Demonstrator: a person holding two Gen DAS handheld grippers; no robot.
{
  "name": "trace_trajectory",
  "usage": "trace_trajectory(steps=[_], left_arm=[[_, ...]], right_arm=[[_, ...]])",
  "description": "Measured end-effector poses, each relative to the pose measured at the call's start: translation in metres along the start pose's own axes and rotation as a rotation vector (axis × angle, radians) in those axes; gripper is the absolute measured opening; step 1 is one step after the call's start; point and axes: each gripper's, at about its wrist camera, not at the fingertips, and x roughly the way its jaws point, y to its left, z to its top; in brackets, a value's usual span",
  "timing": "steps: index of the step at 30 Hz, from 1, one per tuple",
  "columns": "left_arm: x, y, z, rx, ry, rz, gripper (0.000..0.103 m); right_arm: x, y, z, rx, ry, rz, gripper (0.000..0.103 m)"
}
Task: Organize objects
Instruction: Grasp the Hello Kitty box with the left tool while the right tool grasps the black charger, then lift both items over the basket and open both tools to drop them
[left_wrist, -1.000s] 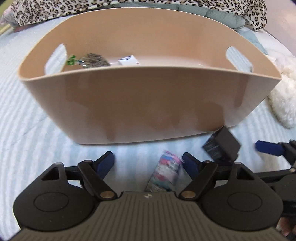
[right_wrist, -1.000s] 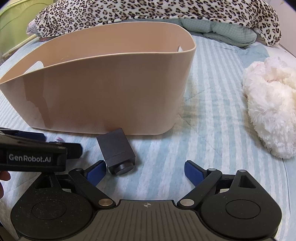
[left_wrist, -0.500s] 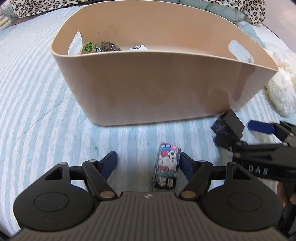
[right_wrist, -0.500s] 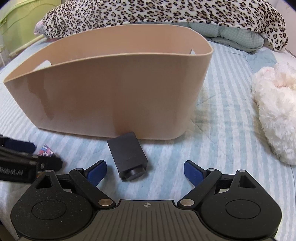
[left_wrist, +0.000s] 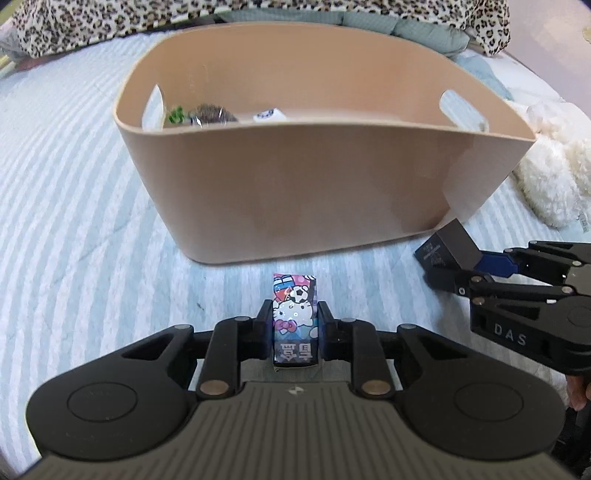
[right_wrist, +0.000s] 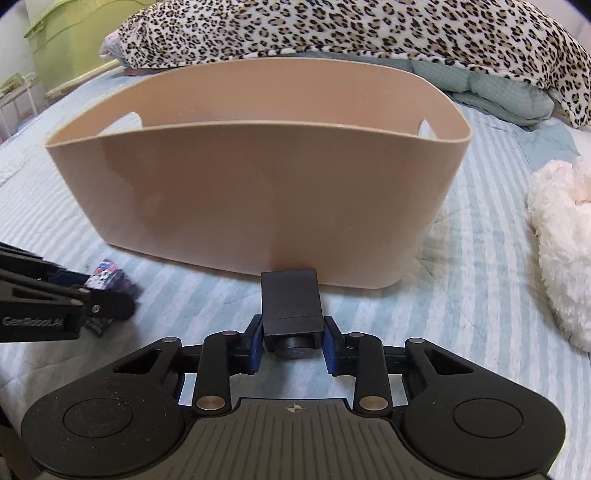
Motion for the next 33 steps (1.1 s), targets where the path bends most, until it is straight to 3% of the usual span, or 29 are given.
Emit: trace_trajectory(steps=[9, 20, 27, 33], left_arm=[[-0.047, -0.003, 0.008, 0.041, -0.118, 0.008, 0.024], [-0.108, -0.001, 0.035, 0.063, -0.284, 0.013, 0.024], [-0.106, -0.004, 0.073, 0.071, -0.333, 0.035, 0.024], [-0.082, -0.009, 0.113, 0.085, -0.324, 0.084, 0.024]], right_arm=[[-0.037, 0.003, 0.000, -0.002, -0.079, 0.008, 0.029], [-0.106, -0.010, 0.025, 0.056, -0.271, 0.021, 0.029], [-0.130, -0.022, 0.075, 0.068, -0.377, -0.014, 0.029], [-0.111, -0.029, 0.113, 0.077, -0.374, -0.014, 0.029]])
